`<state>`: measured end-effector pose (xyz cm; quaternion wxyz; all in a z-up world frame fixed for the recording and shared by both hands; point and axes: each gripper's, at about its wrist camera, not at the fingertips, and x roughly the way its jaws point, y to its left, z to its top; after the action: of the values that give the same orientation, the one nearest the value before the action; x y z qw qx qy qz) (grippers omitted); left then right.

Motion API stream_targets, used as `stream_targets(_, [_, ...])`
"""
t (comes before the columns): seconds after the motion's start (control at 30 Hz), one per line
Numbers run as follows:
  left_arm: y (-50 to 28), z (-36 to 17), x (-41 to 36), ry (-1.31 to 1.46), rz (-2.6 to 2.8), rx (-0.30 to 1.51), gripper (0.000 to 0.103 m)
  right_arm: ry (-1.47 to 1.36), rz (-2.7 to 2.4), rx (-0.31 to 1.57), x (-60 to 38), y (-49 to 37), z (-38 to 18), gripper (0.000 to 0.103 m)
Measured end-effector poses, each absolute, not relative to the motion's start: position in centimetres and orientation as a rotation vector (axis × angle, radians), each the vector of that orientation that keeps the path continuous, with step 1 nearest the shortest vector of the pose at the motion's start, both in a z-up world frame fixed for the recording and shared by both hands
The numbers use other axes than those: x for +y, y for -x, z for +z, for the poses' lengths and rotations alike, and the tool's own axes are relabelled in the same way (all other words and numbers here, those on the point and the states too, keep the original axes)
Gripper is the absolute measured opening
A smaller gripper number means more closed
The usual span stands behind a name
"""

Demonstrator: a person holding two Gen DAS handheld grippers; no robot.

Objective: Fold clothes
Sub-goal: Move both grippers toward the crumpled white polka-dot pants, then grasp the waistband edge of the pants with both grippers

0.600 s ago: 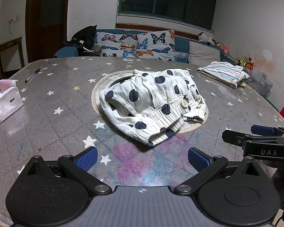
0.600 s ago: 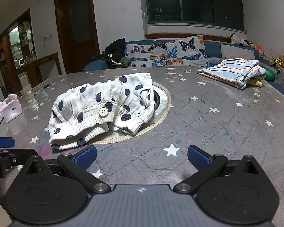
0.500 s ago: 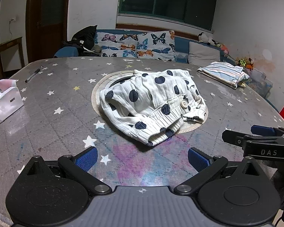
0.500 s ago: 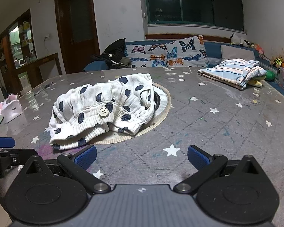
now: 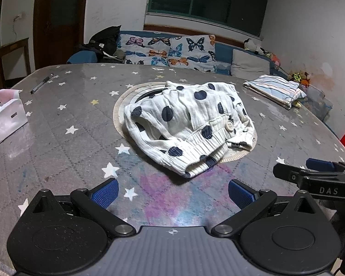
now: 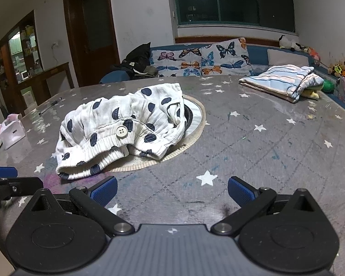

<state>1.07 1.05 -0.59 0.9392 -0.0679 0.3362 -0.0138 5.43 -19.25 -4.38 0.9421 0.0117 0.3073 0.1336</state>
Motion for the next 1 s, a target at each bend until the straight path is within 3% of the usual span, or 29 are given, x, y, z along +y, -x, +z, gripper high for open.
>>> stream_targets(0.47, [-4.3,-0.1,3.4,0.198,0.004,0.673,0.102,-0.013,0.294,0.655,-19.2,-8.1,-4.7,0.103])
stream_targets(0.8, [-7.4,-1.6,3.7,0.228,-0.035,0.739,0.070,-0.047,0.317,0.664,-19.2,-11.3,-4.5,0.102])
stream_targets(1.0, [-8.3,-1.9,3.9,0.235,-0.038,0.749,0.059,-0.091,0.318,0.697,-19.3,-13.8,-5.0,0.085])
